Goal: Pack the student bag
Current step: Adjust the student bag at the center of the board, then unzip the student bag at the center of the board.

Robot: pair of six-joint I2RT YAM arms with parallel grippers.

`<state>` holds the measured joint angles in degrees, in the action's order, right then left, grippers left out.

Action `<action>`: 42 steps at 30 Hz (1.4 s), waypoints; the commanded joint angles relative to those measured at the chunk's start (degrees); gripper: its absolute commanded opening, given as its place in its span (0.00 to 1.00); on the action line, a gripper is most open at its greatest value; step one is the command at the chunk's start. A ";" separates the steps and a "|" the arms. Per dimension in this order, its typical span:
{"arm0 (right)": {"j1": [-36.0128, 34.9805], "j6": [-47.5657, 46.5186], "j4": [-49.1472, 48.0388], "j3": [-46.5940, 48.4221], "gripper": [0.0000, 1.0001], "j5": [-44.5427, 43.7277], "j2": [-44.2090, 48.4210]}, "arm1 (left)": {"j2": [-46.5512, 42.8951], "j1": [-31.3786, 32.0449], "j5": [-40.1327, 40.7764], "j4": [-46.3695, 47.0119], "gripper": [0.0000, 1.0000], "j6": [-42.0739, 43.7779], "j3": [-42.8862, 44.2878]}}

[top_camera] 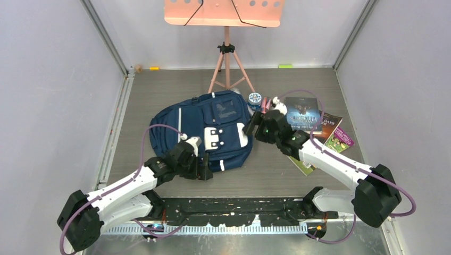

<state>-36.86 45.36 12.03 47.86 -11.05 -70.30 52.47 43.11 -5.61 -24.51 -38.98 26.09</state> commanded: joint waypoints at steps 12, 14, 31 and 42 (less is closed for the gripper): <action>-14.72 19.30 -4.38 -9.22 0.84 -0.86 -3.61 | -2.37 0.22 1.32 3.97 0.86 1.05 -2.12; -15.51 20.78 -4.29 -9.26 0.82 -2.06 -4.99 | -3.77 0.22 2.21 3.48 0.86 1.47 -2.62; -16.75 24.07 -6.70 -7.02 0.01 -8.54 -1.05 | -9.94 0.22 3.40 4.97 0.86 8.65 -4.56; -16.25 17.41 -2.86 4.84 0.01 -17.04 3.91 | -19.87 0.22 2.38 5.61 0.83 10.58 -4.86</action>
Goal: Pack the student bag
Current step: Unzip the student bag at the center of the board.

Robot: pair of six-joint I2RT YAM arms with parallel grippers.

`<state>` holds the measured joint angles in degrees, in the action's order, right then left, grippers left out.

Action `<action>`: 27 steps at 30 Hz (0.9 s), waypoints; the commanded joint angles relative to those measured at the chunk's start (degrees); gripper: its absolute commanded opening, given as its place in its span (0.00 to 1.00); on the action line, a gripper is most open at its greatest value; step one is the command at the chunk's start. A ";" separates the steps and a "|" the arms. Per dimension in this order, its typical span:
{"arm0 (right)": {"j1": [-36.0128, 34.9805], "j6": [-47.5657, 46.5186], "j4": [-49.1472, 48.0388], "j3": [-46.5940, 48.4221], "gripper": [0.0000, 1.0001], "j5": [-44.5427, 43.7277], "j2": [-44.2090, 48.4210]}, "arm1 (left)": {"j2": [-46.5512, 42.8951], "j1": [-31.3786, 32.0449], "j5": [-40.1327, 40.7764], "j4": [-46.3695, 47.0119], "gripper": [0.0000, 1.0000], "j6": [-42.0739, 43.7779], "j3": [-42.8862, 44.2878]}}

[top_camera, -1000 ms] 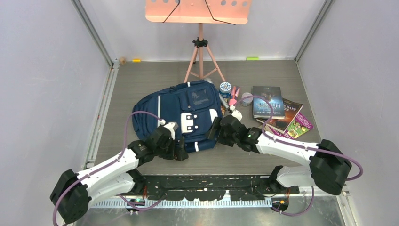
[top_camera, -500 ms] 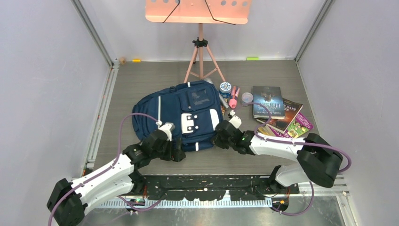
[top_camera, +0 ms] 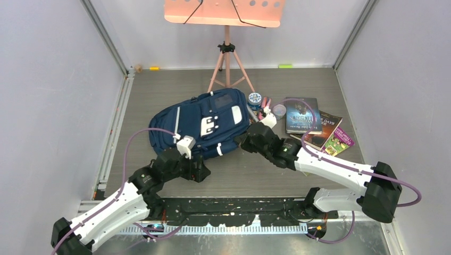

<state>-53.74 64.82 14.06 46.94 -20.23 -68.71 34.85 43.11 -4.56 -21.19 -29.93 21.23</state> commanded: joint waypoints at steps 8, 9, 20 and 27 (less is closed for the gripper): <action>0.74 -3.20 -7.09 9.37 0.01 -8.86 1.48 | -5.10 0.22 8.78 4.31 0.68 -8.64 -1.91; 0.74 -3.20 -7.33 9.59 0.01 -8.99 1.47 | -5.98 0.22 10.36 4.97 0.67 -10.27 -2.78; 0.74 -3.01 -9.28 10.11 0.01 -9.34 1.12 | -9.03 0.22 13.94 13.89 0.57 -10.25 -7.33; 0.74 -2.51 -10.10 10.02 0.01 -8.79 0.93 | -8.44 0.22 14.96 19.29 0.55 -9.98 -9.71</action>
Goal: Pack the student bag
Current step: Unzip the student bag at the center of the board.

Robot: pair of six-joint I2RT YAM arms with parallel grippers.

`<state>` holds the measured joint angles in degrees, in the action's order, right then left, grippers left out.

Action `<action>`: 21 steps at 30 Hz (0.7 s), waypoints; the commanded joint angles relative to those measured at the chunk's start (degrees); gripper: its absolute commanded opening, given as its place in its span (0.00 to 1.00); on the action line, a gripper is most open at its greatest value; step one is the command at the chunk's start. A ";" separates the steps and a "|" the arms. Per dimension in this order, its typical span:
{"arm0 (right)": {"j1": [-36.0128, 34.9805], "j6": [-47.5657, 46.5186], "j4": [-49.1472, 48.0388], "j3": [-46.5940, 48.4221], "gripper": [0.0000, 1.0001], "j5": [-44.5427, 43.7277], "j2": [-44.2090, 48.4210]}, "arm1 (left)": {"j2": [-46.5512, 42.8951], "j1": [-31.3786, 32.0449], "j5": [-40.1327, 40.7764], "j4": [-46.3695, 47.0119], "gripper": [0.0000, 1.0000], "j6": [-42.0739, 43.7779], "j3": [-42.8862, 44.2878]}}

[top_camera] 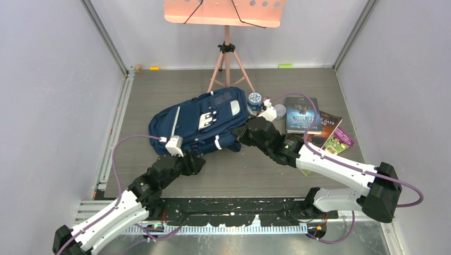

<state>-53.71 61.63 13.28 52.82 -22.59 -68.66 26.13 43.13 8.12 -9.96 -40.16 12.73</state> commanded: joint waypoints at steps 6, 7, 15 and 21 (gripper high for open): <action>0.72 0.86 -9.91 4.14 0.01 -5.92 0.65 | 2.61 0.20 4.76 14.48 0.50 0.37 -2.24; 0.72 0.91 -9.88 4.14 0.01 -5.72 0.53 | 3.16 0.20 5.43 15.61 0.48 0.43 -2.27; 0.72 1.00 -10.17 3.74 0.01 -6.00 0.27 | 8.34 0.20 6.98 20.87 0.29 2.20 -1.02; 0.72 0.51 -10.12 2.95 0.01 -7.61 0.54 | 8.66 0.20 8.77 15.66 0.02 2.42 1.06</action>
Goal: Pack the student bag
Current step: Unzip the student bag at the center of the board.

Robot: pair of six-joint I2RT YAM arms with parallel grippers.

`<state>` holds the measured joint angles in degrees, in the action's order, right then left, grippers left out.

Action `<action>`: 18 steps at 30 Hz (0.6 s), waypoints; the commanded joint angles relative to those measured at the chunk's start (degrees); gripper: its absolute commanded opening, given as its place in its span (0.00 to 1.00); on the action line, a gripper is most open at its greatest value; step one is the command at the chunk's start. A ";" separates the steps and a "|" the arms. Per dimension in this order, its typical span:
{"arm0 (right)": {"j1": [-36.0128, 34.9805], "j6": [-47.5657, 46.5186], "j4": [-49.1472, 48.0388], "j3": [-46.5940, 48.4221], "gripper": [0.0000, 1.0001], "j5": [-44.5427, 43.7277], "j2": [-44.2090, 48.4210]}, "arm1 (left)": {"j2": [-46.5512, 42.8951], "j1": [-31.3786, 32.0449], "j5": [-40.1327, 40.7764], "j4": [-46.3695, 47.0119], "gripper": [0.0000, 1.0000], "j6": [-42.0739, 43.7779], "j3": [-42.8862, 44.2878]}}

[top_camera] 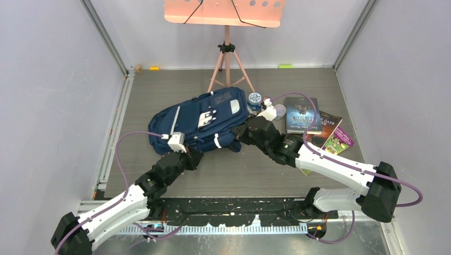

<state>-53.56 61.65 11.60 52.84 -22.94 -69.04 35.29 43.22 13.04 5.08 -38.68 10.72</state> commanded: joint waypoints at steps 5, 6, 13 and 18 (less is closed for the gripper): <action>0.55 -1.35 -7.08 2.86 0.01 -10.33 0.88 | -0.31 0.05 6.20 -7.51 0.00 2.69 6.99; 0.56 -1.84 -6.29 2.88 0.01 -11.66 0.91 | 0.14 0.02 6.49 -8.82 0.00 3.18 7.98; 0.71 -3.73 -4.16 1.92 0.01 -16.69 2.08 | 3.92 -1.18 7.87 -17.94 0.00 2.61 13.27; 1.90 -3.80 -3.73 0.65 0.01 -17.79 3.11 | 4.59 -3.56 7.42 -23.98 0.00 0.53 15.68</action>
<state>-53.91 59.53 11.62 52.69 -27.83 -69.04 39.66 41.78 16.51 -12.49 -37.28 23.03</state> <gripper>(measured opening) 0.070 0.042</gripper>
